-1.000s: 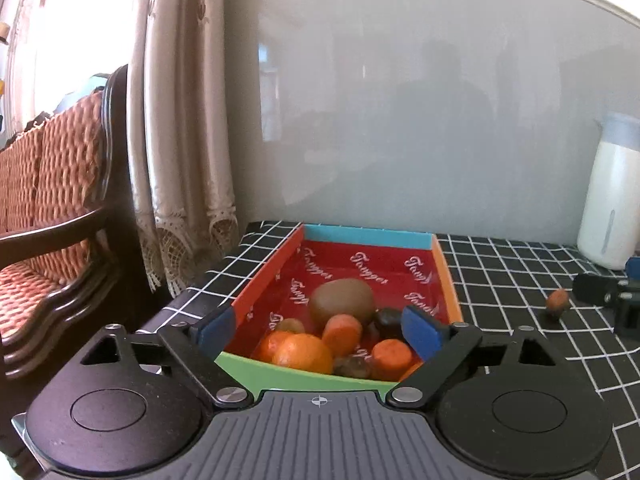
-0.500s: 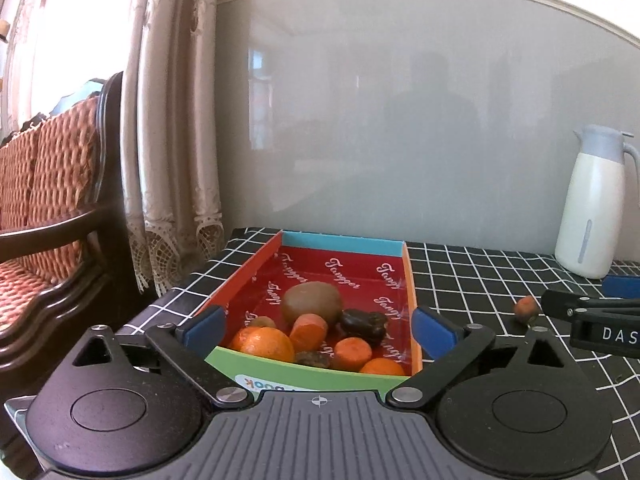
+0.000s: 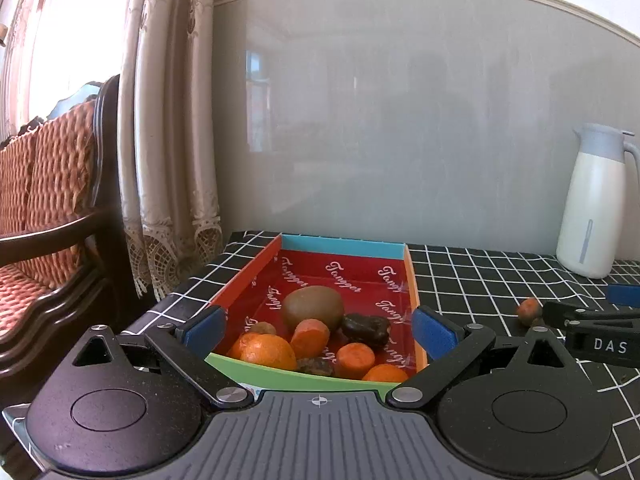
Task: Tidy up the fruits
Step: 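Grasp the small brown round fruit with the right gripper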
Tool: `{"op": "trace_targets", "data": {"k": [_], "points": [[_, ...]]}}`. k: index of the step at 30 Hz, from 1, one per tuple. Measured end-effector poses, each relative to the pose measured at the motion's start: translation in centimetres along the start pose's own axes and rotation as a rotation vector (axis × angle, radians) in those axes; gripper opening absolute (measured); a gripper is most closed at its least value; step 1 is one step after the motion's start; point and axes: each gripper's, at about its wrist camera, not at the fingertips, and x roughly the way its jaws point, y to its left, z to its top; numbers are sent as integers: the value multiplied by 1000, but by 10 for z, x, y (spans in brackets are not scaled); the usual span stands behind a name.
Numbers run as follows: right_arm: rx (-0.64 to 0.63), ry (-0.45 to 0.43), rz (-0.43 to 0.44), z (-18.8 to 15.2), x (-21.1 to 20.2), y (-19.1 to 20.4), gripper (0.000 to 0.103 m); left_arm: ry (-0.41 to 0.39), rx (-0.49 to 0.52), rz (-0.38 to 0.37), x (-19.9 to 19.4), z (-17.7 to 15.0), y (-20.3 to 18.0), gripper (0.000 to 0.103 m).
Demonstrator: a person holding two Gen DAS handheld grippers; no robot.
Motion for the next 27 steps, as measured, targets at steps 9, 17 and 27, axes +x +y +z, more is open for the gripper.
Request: {"op": "trace_targets", "data": {"k": [9,17,27], "points": [[2,41,-21,3,31,-3,85,0,-12,22,5,1,15,99],[10,91,-37,2,64,-9,84,10,0,33,8,0,23,99],[95,222,-61,-4,111,-27,73,23,20,50,10,-1,33,99]]}}
